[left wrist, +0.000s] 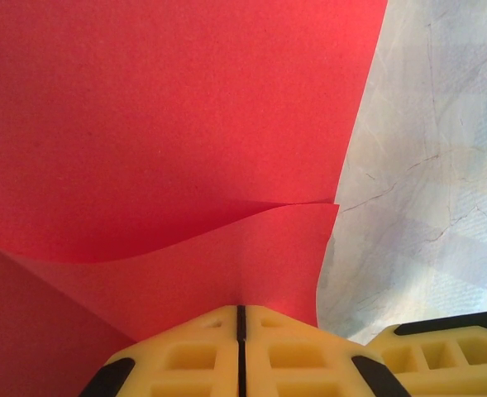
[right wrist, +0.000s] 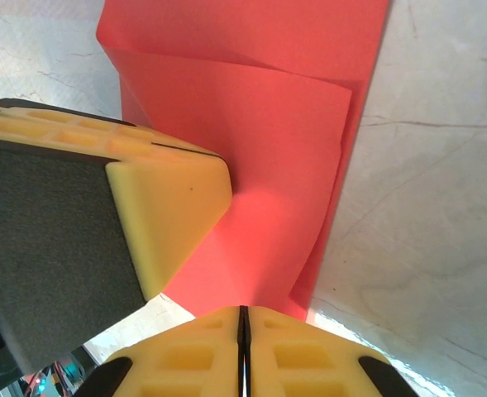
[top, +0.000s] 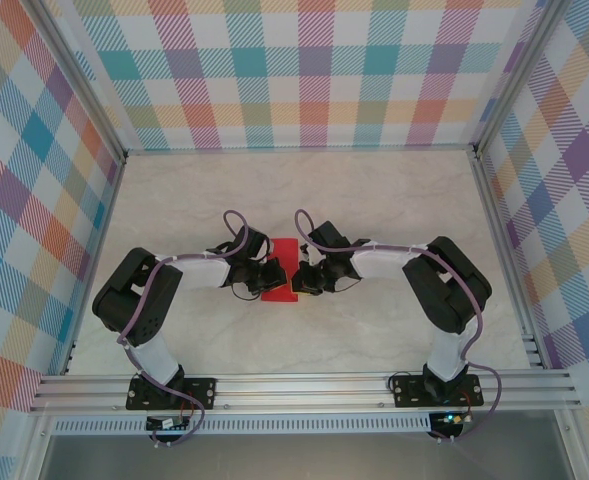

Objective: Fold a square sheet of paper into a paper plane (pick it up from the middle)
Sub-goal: Fold the triangle a second time at the center of the table.

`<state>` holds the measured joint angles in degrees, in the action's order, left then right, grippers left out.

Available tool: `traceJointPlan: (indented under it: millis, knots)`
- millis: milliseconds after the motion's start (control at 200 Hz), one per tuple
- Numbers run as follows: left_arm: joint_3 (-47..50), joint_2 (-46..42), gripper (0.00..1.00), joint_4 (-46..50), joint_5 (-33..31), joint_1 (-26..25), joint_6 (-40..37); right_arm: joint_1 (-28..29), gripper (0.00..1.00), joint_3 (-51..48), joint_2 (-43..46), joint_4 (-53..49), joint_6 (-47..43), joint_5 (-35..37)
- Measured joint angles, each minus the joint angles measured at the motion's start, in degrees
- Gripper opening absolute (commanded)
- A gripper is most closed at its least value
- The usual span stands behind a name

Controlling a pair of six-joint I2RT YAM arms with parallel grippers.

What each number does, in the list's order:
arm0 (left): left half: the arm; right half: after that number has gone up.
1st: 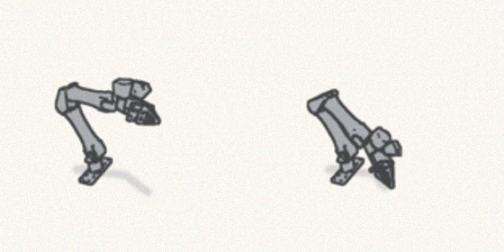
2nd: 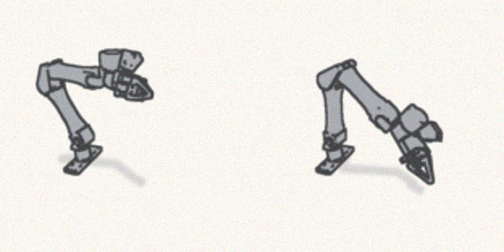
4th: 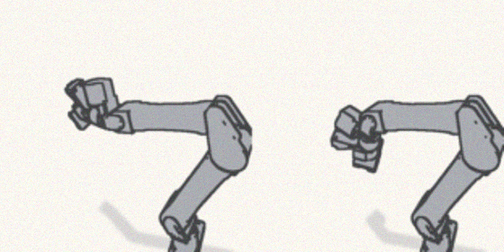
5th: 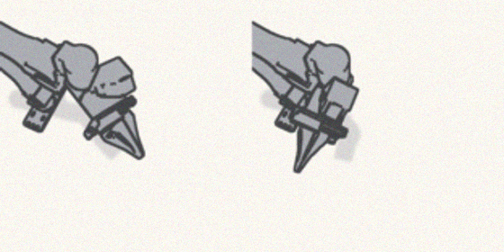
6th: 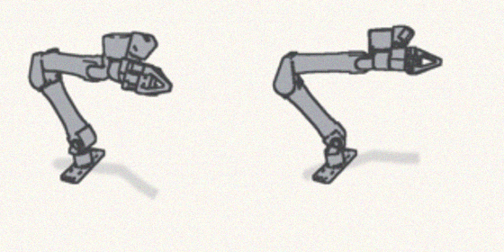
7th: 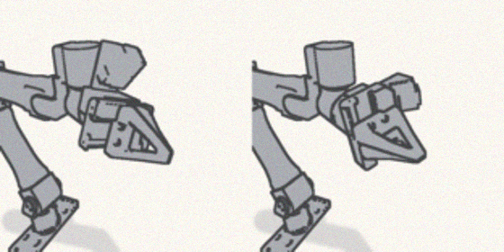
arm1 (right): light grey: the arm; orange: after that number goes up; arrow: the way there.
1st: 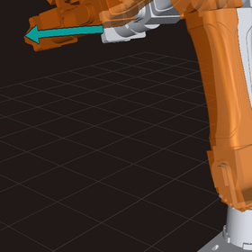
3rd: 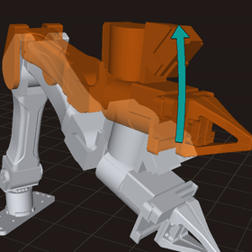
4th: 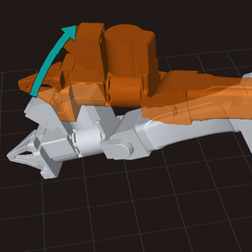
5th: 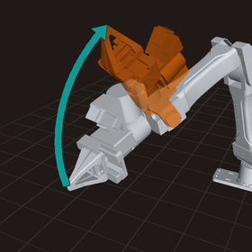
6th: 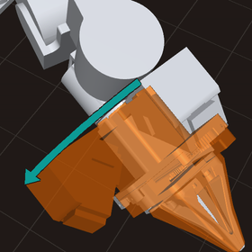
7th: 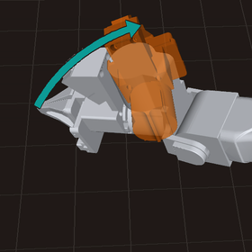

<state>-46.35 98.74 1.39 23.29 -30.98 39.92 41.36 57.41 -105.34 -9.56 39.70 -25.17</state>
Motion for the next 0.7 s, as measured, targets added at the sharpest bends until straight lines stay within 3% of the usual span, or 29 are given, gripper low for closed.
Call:
traceJointPlan:
  millis: [700]
  knots:
    - [0.07, 0.00, 0.08, -0.11, 0.00, 0.00, 0.87, 0.00, 0.10, 0.00, -1.07, -1.73, -0.09, 1.09]
